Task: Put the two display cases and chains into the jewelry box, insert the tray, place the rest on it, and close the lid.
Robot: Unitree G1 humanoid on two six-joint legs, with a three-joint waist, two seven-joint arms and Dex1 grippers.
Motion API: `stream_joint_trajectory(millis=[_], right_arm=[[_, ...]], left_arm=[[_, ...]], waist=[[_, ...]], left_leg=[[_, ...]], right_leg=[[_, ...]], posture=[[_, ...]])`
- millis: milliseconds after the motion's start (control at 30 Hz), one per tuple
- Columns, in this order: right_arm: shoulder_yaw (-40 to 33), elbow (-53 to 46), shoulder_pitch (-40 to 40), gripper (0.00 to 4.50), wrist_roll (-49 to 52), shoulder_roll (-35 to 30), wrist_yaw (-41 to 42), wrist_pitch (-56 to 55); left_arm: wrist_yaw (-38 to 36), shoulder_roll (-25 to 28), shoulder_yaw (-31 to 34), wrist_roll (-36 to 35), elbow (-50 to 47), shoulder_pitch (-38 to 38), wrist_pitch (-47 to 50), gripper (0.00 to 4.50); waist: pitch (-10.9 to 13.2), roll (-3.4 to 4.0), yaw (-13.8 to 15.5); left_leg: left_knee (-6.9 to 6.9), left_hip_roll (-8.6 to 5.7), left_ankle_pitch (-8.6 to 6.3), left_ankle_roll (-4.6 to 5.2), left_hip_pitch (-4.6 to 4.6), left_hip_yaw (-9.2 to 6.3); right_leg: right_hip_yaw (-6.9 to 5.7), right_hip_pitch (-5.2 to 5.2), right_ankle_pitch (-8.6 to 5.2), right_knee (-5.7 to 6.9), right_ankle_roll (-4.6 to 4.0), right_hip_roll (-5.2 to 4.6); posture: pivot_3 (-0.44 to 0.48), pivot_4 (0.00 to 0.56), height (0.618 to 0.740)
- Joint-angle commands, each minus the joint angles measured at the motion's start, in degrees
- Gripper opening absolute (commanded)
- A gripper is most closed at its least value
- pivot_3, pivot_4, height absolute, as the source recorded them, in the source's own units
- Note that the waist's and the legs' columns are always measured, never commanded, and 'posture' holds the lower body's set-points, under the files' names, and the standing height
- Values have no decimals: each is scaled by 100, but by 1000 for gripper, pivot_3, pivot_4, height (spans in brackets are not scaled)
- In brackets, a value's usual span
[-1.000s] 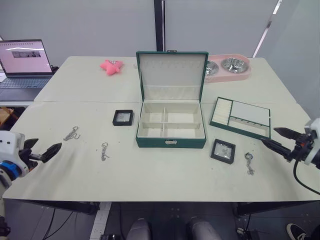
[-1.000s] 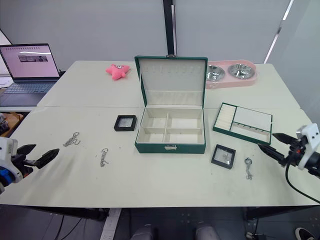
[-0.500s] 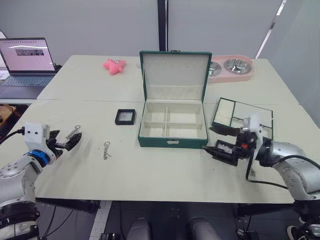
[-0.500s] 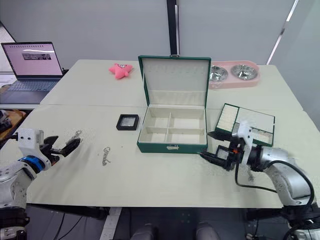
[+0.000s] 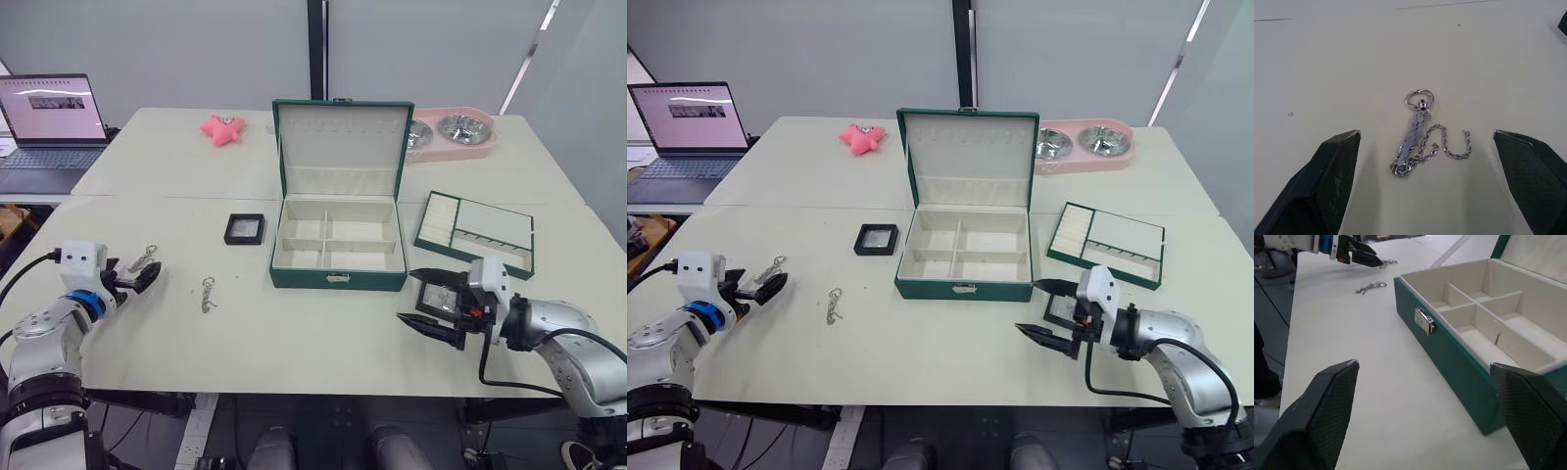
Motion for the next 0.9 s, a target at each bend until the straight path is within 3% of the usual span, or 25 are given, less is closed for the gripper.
stream_joint_trajectory(millis=[33,400,900], right_arm=[[-252,-118,80,4500,38,-155,119,-172],[-209,-158,-109,4500,25,-199,-28,-35],[-292,-124,-67,4500,34,-272,-49,-19]], left_arm=[[-37,217,-30,90,249,-248,-264,4488],[-295,244,-476,483,1716,-1241,-531,4488],[-337,280,-562,547,2149,-1176,-498,4488]], waist=[[0,0,-9],[-2,-4,-11],[-3,-3,-53]], left_leg=[[0,1,0,0,1,0],[3,-1,0,0,0,-1],[2,1,0,0,7,2]], right_leg=[[0,0,0,0,0,0],[-2,1,0,4,0,3],[2,0,0,13,0,4]], posture=[[0,150,740],[0,150,740],[0,150,740]])
